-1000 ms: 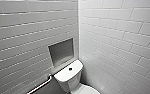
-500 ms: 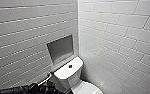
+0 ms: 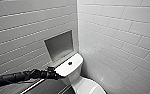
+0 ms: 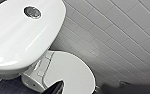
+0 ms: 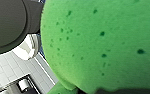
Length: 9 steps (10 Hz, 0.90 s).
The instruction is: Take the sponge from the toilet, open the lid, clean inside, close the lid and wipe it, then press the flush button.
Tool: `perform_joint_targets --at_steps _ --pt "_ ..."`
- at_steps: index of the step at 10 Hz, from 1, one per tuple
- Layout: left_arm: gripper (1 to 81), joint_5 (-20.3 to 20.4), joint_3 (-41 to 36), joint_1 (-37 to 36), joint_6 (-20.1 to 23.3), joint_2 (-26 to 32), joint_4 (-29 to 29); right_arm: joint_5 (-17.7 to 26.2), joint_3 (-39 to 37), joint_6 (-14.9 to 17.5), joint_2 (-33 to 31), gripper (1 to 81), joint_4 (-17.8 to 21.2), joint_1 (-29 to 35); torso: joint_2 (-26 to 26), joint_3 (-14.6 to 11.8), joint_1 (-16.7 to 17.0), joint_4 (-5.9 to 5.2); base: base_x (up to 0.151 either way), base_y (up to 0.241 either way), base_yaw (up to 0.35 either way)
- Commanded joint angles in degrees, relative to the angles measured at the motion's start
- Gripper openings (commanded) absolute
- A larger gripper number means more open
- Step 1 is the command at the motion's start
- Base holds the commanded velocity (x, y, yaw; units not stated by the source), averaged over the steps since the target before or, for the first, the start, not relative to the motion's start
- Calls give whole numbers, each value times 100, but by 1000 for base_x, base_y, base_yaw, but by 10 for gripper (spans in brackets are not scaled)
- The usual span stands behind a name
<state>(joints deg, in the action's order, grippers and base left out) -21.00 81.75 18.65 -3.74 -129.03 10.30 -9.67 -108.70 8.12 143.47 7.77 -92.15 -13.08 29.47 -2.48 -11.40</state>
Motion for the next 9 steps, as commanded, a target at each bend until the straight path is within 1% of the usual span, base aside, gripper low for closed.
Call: perform_joint_targets --at_steps 1,4,7,8,9 --pt "811 -324 455 -1086 -12 -255 438 431 193 5 -79 10 50 -10 0 160 0 0 0 0 0" --pt "811 -685 965 -1552 -12 -738 481 431 184 14 -62 10 41 -1 5 419 -2 0 0 0 0" --pt "811 -721 1186 -1798 -21 -950 596 431 149 5 -35 10 41 7 9 690 -7 0 0 0 0" --pt "10 -721 1212 -1886 -21 -959 613 431 149 5 -35 10 41 7 11 780 -7 0 0 0 0" --pt "10 -721 1273 -1974 -21 -977 640 431 149 5 -26 10 41 7 13 874 -9 0 0 0 0"
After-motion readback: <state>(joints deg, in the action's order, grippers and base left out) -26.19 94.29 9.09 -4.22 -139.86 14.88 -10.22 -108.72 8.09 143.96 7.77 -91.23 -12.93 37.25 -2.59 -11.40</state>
